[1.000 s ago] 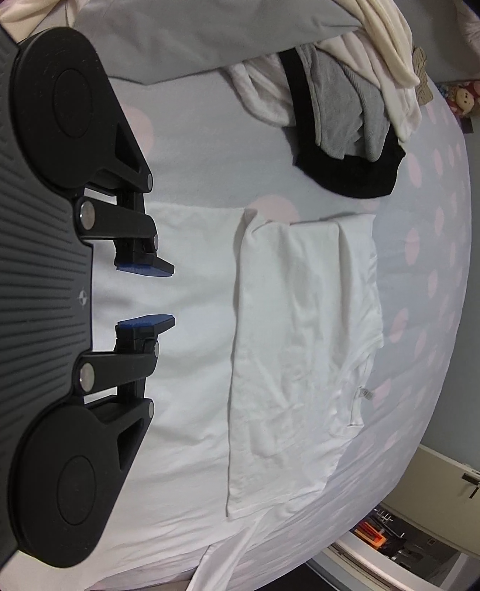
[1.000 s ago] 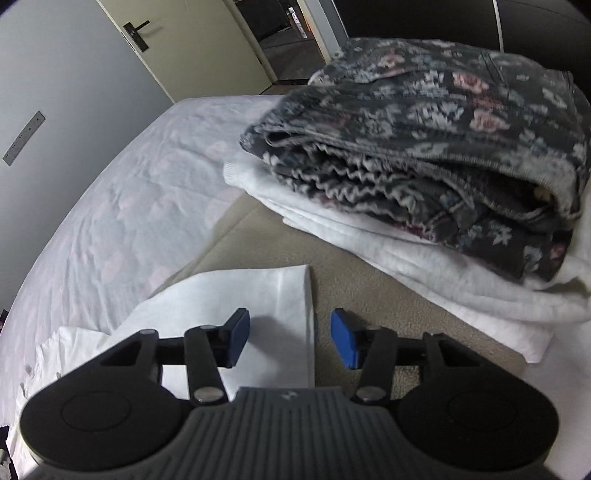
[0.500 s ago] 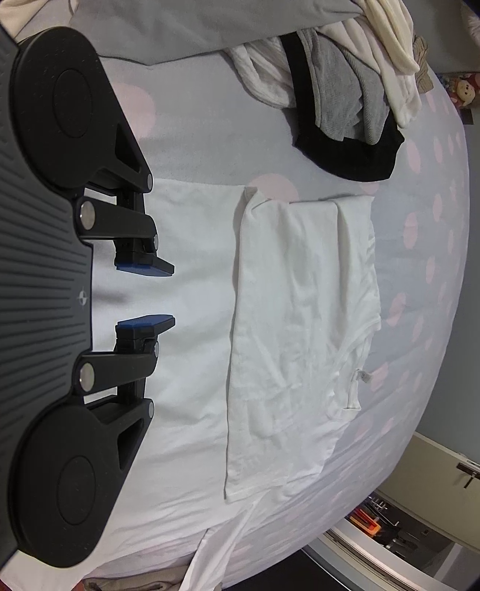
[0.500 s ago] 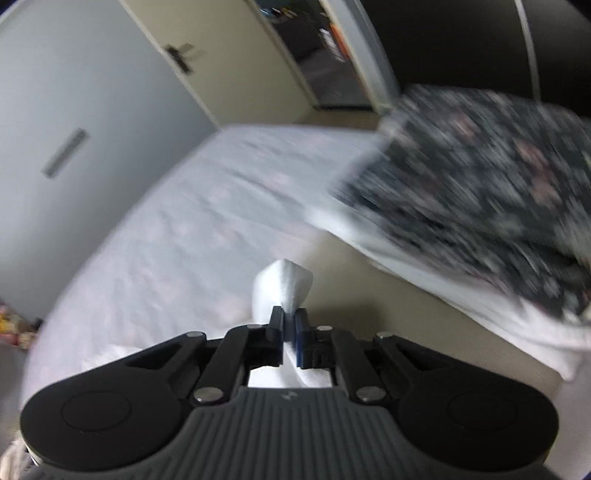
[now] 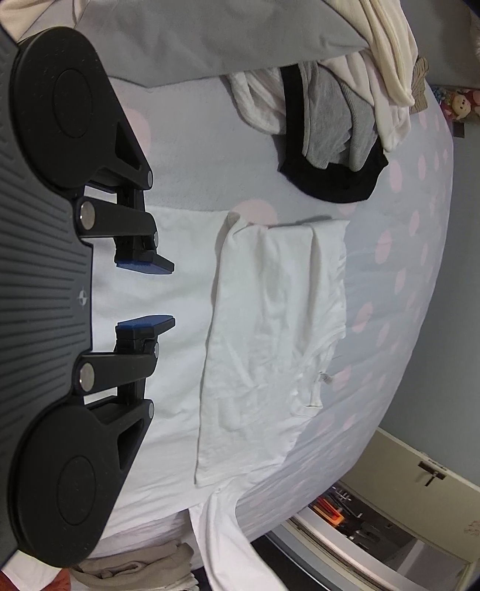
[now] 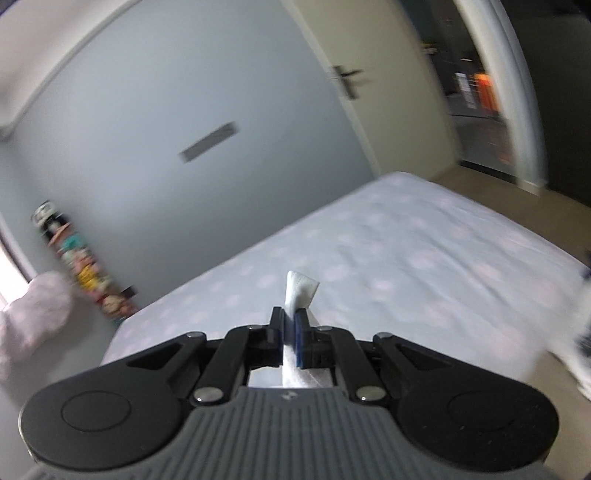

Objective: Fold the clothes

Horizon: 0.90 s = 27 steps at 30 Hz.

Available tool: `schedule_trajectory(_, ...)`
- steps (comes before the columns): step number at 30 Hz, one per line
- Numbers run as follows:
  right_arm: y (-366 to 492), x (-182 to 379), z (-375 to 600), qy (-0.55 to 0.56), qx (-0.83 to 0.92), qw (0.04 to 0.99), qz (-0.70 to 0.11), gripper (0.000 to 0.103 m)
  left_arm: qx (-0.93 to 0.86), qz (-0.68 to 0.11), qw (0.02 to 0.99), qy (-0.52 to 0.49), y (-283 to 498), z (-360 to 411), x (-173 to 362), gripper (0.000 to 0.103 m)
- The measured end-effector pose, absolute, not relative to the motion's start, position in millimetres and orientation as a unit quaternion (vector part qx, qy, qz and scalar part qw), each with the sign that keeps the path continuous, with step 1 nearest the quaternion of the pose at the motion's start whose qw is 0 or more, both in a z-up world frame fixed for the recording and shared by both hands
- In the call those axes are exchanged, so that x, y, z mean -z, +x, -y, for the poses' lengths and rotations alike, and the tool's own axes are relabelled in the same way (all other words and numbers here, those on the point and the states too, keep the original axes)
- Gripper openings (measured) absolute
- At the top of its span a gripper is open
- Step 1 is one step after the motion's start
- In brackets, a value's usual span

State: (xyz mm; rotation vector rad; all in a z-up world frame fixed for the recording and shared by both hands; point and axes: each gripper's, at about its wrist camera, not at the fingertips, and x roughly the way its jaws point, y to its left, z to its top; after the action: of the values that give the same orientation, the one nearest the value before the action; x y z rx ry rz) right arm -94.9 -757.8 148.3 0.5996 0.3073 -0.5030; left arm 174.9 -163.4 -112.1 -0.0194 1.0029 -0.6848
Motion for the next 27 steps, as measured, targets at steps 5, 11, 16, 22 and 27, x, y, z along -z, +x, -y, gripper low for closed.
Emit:
schedule_trajectory(5, -7.6, -181.4, 694.1, 0.257, 0.181, 0.935, -0.165, 0.007, 0.319, -0.464, 0.826, -0.023, 183.0, 149.0, 114.3, 0.025)
schedule_trajectory(11, 86.2, -164.0, 621.2, 0.245, 0.106, 0.941, -0.208, 0.007, 0.326, -0.463, 0.823, -0.045, 191.3, 134.4, 122.6, 0.025)
schedule_trajectory(16, 150.3, -118.6, 562.7, 0.233, 0.049, 0.935, -0.264, 0.007, 0.327, -0.460, 0.823, -0.063, 199.8, 122.7, 126.5, 0.025)
schedule_trajectory(22, 200.9, -37.6, 519.9, 0.247, 0.017, 0.916, -0.316, 0.007, 0.328, -0.460, 0.822, -0.069, 210.3, 114.5, 132.9, 0.025)
schedule_trajectory(27, 230.7, 25.8, 495.3, 0.268, 0.005, 0.895, -0.355, 0.007, 0.328, -0.463, 0.821, -0.066, 217.7, 111.6, 137.2, 0.026)
